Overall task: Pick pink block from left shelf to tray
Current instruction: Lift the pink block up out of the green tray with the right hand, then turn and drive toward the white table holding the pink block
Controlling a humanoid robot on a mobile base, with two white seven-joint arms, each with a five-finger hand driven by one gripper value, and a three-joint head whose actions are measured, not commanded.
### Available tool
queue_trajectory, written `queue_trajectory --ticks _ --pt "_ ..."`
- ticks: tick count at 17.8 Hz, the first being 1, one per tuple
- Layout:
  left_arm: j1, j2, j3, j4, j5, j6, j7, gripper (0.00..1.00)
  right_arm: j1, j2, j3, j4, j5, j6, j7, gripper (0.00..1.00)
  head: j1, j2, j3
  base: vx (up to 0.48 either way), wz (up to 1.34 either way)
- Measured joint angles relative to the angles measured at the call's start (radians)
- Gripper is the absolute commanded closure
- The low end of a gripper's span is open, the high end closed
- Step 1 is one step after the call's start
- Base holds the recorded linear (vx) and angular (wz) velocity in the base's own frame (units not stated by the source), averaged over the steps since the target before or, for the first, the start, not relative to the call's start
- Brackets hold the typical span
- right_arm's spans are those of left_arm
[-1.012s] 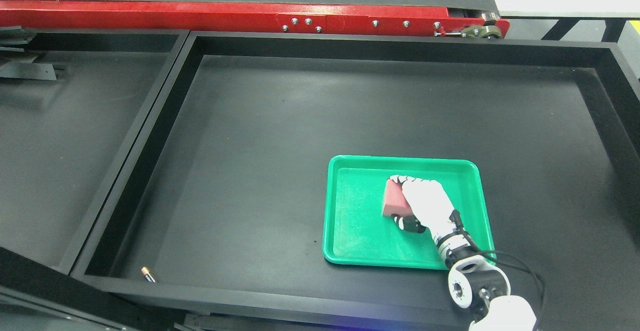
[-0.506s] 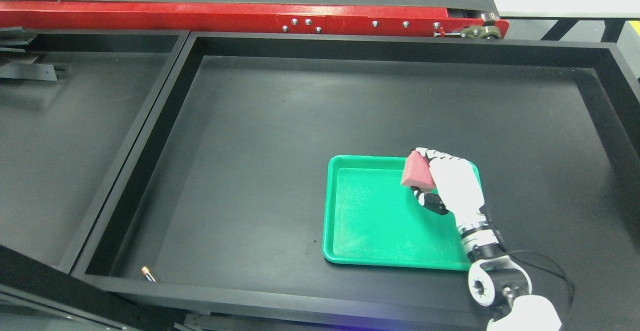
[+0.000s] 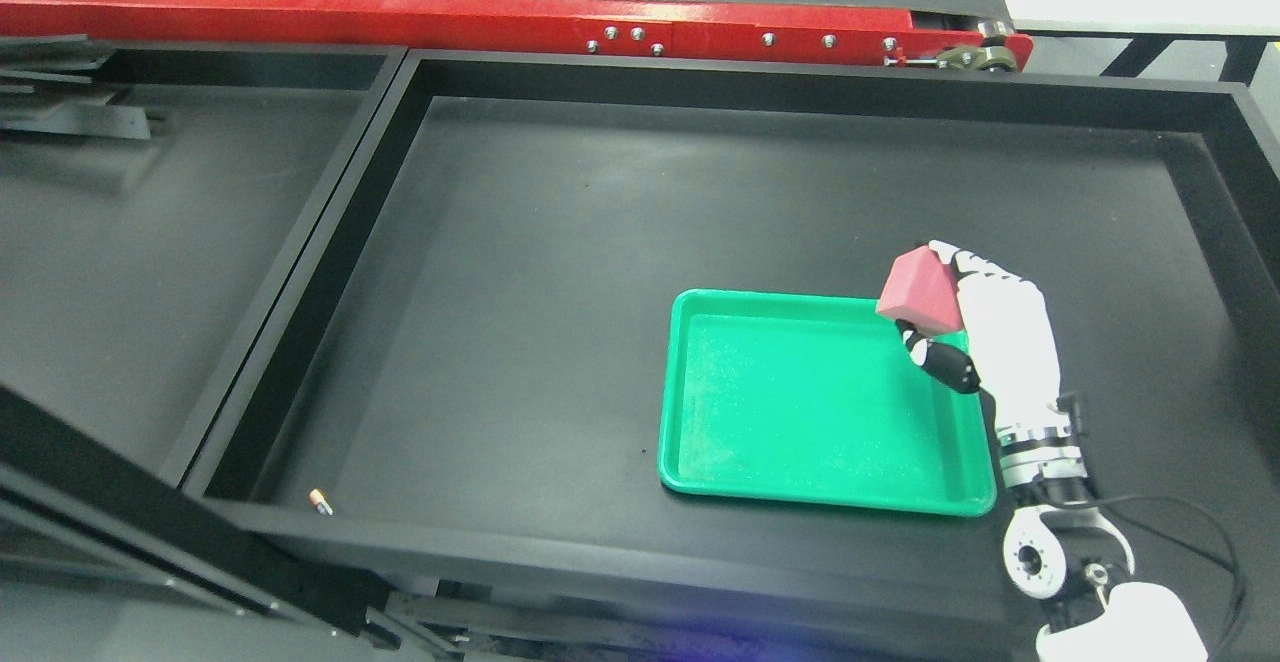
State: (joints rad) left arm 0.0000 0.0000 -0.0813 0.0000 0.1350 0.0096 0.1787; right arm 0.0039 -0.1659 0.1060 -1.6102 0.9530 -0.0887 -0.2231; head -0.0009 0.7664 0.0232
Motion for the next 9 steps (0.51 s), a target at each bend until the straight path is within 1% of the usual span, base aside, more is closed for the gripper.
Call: queue_trajectory --ticks 3,5,9 --pt "0.000 0.000 0.000 0.000 0.000 0.000 0.000 0.00 -0.005 -0.013 -0.007 -0.007 -0.023 0.000 -0.014 0.97 0.0000 0.000 0.000 -0.160 0.17" --pt "0.000 0.000 0.000 0.000 0.000 0.000 0.000 0.00 -0.005 -0.017 -0.010 -0.010 -0.032 -0.020 -0.025 0.97 0.0000 0.000 0.000 -0.190 0.28" --pt "0.000 0.000 0.000 0.000 0.000 0.000 0.000 0.00 -0.004 -0.015 -0.016 -0.015 -0.045 -0.035 -0.049 0.97 0.0000 0.000 0.000 -0.158 0.49"
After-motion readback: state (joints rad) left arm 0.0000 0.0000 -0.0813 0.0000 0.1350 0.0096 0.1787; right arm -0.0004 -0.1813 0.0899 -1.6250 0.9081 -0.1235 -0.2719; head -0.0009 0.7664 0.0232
